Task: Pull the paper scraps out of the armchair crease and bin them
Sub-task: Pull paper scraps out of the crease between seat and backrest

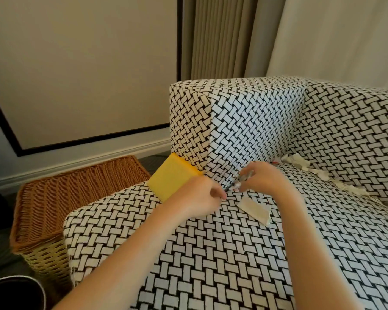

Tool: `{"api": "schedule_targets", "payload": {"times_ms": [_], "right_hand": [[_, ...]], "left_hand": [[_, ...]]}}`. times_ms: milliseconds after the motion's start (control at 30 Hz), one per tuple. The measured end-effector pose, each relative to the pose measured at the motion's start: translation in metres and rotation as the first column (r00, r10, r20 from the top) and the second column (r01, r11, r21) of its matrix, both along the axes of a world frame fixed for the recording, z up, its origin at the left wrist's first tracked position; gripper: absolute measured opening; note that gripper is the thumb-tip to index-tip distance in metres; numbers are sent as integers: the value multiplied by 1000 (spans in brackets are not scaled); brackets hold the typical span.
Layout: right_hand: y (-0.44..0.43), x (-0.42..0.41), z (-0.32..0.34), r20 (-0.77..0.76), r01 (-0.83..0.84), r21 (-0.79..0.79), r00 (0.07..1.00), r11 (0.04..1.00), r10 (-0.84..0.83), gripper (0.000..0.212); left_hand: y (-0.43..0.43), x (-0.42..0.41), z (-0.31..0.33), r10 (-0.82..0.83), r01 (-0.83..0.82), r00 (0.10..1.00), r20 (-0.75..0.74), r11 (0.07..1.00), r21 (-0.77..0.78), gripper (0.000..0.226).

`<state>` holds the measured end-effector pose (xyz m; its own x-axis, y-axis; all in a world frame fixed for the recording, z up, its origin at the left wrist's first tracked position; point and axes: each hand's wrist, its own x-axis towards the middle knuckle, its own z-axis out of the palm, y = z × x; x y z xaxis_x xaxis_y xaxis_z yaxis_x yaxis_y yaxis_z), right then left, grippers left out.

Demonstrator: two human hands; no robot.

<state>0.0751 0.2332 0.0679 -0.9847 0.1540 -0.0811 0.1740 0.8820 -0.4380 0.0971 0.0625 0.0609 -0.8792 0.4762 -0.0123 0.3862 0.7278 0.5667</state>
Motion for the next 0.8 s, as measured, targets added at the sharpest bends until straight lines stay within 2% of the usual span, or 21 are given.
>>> {"api": "schedule_targets", "payload": {"times_ms": [33, 100, 233, 300, 367, 433, 500, 567, 633, 700, 733, 767, 800], "right_hand": [[12, -1, -5, -6, 64, 32, 998, 997, -64, 55], [25, -7, -22, -78, 156, 1, 985, 988, -155, 68], [23, -24, -55, -242, 144, -96, 956, 985, -164, 68], [23, -29, -59, -285, 136, -117, 944, 984, -165, 56], [26, -32, -58, -315, 122, -113, 937, 986, -152, 34], [27, -33, -55, -333, 114, -83, 933, 990, -135, 22], [26, -34, -53, -379, 113, -96, 915, 989, -141, 19], [29, -33, -52, -409, 139, -128, 895, 982, -180, 20], [36, -32, -50, -414, 162, -227, 876, 960, -246, 21], [42, -28, -46, -402, 179, -323, 863, 929, -306, 21], [45, -25, -43, -386, 192, -377, 857, 906, -342, 20], [48, -22, -39, -351, 203, -446, 856, 872, -379, 20], [50, -18, -35, -306, 197, -526, 864, 827, -400, 19]], "left_hand": [[9, -4, -9, -14, 17, 999, 44, 998, -66, 31], [26, -13, -19, -52, 58, 996, 74, 995, -86, 52], [66, -16, -36, -189, 193, 981, 47, 978, -82, 79], [78, -17, -51, -140, 139, 989, -41, 990, -35, 73], [82, -23, -60, -81, 90, 982, -168, 995, 49, 52], [85, -31, -63, -42, 60, 965, -261, 996, 63, 37], [85, -38, -63, 51, -15, 958, -282, 992, 127, 31], [82, -41, -63, 152, -86, 955, -255, 963, 254, 24], [78, -42, -61, 201, -120, 962, -185, 919, 377, 20], [76, -39, -58, 196, -164, 980, -11, 847, 506, 21], [78, -39, -57, 185, -227, 974, 131, 778, 586, 25], [80, -38, -56, 149, -342, 932, 331, 665, 664, 27], [80, -37, -53, 70, -495, 832, 550, 540, 681, 26]]}}
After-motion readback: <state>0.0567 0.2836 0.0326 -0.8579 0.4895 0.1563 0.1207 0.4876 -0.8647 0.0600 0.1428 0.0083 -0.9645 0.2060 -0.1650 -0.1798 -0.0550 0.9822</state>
